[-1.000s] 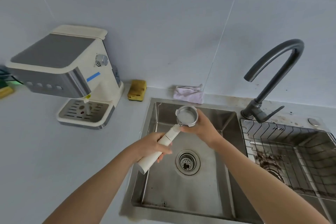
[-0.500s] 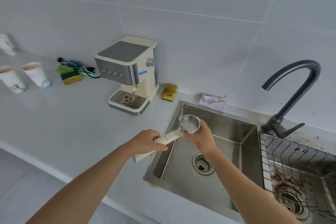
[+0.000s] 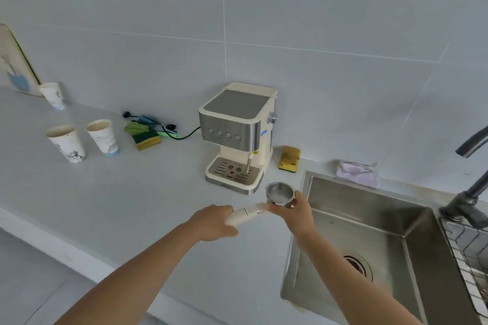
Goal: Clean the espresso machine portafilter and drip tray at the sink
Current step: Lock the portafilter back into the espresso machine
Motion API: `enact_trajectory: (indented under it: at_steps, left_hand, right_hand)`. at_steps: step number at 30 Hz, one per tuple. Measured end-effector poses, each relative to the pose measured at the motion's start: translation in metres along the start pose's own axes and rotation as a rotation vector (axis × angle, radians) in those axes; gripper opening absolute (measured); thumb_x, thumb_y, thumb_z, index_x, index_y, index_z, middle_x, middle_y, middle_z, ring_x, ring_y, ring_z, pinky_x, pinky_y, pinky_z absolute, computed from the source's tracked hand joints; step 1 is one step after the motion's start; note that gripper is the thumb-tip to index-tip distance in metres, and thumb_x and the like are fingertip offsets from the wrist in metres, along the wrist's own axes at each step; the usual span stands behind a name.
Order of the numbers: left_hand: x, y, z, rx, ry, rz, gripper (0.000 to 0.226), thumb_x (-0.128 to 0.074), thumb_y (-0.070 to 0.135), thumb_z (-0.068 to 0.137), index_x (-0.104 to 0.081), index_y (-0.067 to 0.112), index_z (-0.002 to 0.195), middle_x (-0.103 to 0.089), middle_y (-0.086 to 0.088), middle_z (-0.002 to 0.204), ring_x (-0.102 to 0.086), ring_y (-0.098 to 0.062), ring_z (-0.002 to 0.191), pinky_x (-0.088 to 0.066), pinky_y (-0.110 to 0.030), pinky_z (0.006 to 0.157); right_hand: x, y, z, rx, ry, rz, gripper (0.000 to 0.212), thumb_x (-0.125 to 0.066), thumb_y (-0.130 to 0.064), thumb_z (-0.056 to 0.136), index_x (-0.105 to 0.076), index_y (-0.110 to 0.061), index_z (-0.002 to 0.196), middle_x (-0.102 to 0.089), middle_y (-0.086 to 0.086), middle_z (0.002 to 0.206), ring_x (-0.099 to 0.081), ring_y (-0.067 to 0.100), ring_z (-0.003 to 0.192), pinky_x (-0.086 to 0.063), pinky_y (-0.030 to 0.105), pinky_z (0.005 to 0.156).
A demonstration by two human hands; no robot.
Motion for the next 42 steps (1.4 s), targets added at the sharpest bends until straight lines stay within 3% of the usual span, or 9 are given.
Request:
enact_trajectory:
  at_steps: [3, 10, 14, 20, 23, 26, 30, 36, 42]
  left_hand:
    - [0.015, -0.043, 0.003, 0.003, 0.009, 0.054, 0.025, -0.059, 0.031, 0.082, -0.041, 0.019, 0.093, -0.049, 0.001, 0.091, -0.048, -0.020, 0.076, -0.029, -0.021, 0.051]
    - [0.046, -0.115, 0.023, 0.042, 0.047, 0.168, 0.025, -0.052, 0.028, 0.085, -0.048, 0.014, 0.104, -0.048, 0.002, 0.092, -0.049, -0.020, 0.078, -0.029, -0.018, 0.050]
    - [0.058, -0.132, 0.045, 0.039, 0.065, 0.192, 0.017, -0.051, 0.026, 0.085, -0.044, 0.015, 0.097, -0.049, 0.000, 0.090, -0.048, -0.022, 0.076, -0.030, -0.019, 0.049]
    - [0.067, -0.155, 0.078, 0.070, 0.083, 0.225, 0.025, -0.052, 0.027, 0.086, -0.046, 0.014, 0.106, -0.061, -0.008, 0.113, -0.049, -0.020, 0.081, -0.038, -0.026, 0.069]
    - [0.069, -0.166, 0.094, 0.081, 0.087, 0.241, 0.031, -0.052, 0.027, 0.086, -0.048, 0.012, 0.113, -0.062, -0.007, 0.113, -0.056, -0.021, 0.086, -0.041, -0.026, 0.071]
    - [0.067, -0.171, 0.107, 0.077, 0.085, 0.245, 0.032, -0.052, 0.027, 0.087, -0.048, 0.013, 0.115, -0.062, -0.007, 0.114, -0.058, -0.021, 0.090, -0.042, -0.027, 0.072]
    - [0.071, -0.177, 0.133, 0.049, 0.072, 0.217, 0.029, -0.052, 0.026, 0.086, -0.048, 0.014, 0.111, -0.062, -0.006, 0.113, -0.052, -0.019, 0.084, -0.044, -0.028, 0.076]
    - [0.089, -0.184, 0.172, -0.012, 0.058, 0.195, 0.017, -0.053, 0.025, 0.084, -0.040, 0.019, 0.093, -0.061, -0.005, 0.103, -0.050, -0.021, 0.081, -0.040, -0.026, 0.070]
    - [0.106, -0.181, 0.207, -0.081, 0.082, 0.154, 0.016, -0.051, 0.022, 0.083, -0.037, 0.018, 0.088, -0.050, -0.001, 0.086, -0.048, -0.024, 0.077, -0.035, -0.027, 0.065]
  right_hand:
    - [-0.046, -0.003, 0.002, -0.021, 0.000, -0.012, 0.052, -0.081, -0.013, 0.066, -0.051, -0.014, 0.109, -0.055, -0.007, 0.093, -0.051, 0.011, 0.086, -0.040, 0.016, 0.064]
    - [-0.121, -0.011, 0.031, -0.057, -0.081, -0.102, 0.064, -0.082, -0.021, 0.066, -0.049, -0.016, 0.120, -0.057, -0.004, 0.114, -0.052, 0.015, 0.106, -0.048, 0.028, 0.087]
    - [-0.138, -0.019, 0.058, -0.037, -0.119, -0.185, 0.062, -0.081, -0.023, 0.066, -0.050, -0.017, 0.119, -0.060, -0.003, 0.115, -0.055, 0.018, 0.107, -0.046, 0.026, 0.086]
    - [-0.143, -0.051, 0.079, -0.021, -0.246, -0.435, 0.055, -0.074, -0.011, 0.075, -0.045, -0.011, 0.122, -0.054, 0.003, 0.112, -0.048, 0.016, 0.101, -0.043, 0.023, 0.081]
    - [-0.125, -0.079, 0.086, 0.011, -0.144, -0.569, 0.065, -0.070, -0.023, 0.080, -0.037, -0.011, 0.135, -0.050, 0.007, 0.130, -0.051, 0.022, 0.112, -0.042, 0.025, 0.088]
    - [-0.112, -0.119, 0.088, 0.197, -0.003, -0.707, 0.044, -0.061, -0.027, 0.086, -0.049, -0.008, 0.125, -0.057, 0.008, 0.123, -0.056, 0.024, 0.108, -0.046, 0.033, 0.092]
    - [-0.097, -0.162, 0.103, 0.397, 0.199, -0.766, 0.040, -0.054, -0.026, 0.091, -0.050, -0.010, 0.127, -0.048, 0.009, 0.128, -0.046, 0.025, 0.119, -0.036, 0.026, 0.094]
    - [-0.097, -0.167, 0.156, 0.256, 0.202, -1.077, 0.048, -0.039, -0.035, 0.096, -0.030, -0.023, 0.142, -0.015, 0.011, 0.151, -0.017, 0.032, 0.136, -0.025, 0.040, 0.108]
    - [-0.101, -0.149, 0.191, 0.160, 0.087, -1.203, 0.040, -0.027, -0.034, 0.098, -0.039, -0.017, 0.133, -0.020, 0.012, 0.148, -0.015, 0.038, 0.137, -0.017, 0.039, 0.111]
Point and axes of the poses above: each hand's wrist, its own z-axis towards the middle knuckle, its own x-axis out of the back of the hand, y = z × x, the point moved 8 cm from there along z, towards the middle knuckle
